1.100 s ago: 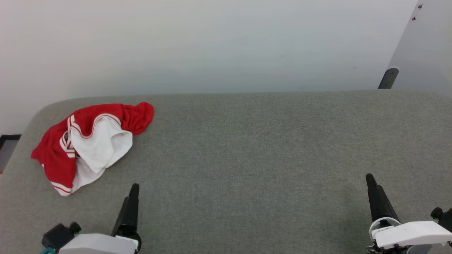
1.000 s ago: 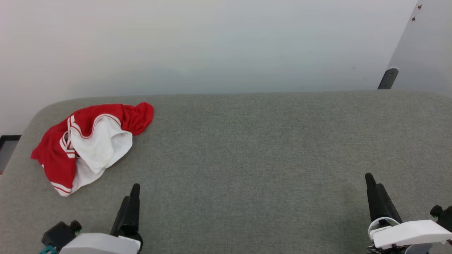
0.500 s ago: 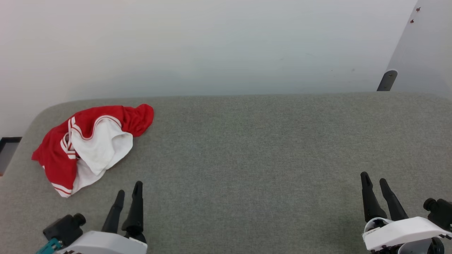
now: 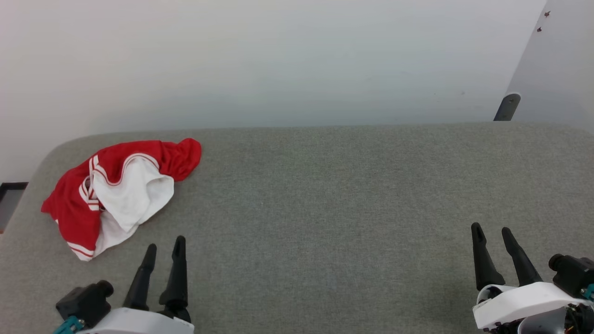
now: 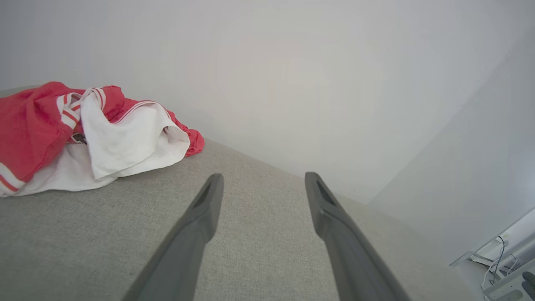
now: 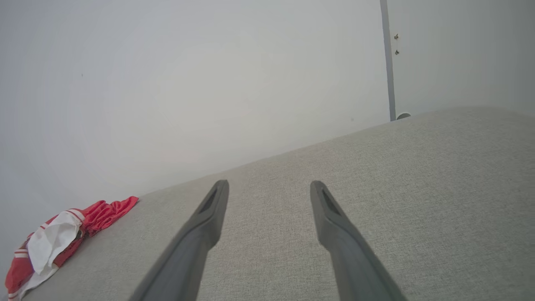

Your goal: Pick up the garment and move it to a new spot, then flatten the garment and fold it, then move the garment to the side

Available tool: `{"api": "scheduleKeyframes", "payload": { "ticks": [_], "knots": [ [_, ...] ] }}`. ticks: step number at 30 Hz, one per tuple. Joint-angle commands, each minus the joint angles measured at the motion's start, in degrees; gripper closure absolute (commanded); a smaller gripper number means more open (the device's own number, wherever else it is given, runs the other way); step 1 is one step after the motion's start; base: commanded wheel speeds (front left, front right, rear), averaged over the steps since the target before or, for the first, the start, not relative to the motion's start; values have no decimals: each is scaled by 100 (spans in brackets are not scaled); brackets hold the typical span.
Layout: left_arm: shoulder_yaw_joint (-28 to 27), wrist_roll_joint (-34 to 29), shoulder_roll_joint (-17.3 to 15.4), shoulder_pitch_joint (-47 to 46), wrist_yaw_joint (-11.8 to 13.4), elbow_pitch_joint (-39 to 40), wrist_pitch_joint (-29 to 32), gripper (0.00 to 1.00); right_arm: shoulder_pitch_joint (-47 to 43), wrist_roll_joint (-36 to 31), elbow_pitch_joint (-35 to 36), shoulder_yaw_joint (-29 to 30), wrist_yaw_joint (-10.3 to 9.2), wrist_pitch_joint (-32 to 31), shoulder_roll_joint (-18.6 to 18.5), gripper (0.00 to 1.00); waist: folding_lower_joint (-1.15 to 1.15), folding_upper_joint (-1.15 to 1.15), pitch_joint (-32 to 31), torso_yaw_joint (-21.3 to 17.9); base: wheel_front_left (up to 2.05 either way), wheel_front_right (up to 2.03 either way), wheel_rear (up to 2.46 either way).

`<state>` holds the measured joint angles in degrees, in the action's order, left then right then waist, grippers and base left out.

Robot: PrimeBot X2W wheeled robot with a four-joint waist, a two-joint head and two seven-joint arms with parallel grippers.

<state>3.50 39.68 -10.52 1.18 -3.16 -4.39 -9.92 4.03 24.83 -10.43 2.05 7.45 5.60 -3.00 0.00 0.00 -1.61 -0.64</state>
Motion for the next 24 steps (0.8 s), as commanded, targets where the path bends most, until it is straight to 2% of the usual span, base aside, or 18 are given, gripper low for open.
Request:
{"api": "scheduleKeyframes", "payload": {
  "ticks": [1,11,24],
  "knots": [
    [-11,-106,-13,-20,-41,74,-41,0,71,-106,69,17,4,48,10,0,0,0,-2,-2,0,0,0],
    [-48,-767,46,35,-165,86,-181,0,46,-708,152,28,5,123,17,0,0,0,-25,-25,0,0,0],
    [-48,-1317,51,85,-249,81,-327,0,0,-1176,226,-4,5,233,18,0,0,0,-48,-32,0,0,0]
  ]
}}
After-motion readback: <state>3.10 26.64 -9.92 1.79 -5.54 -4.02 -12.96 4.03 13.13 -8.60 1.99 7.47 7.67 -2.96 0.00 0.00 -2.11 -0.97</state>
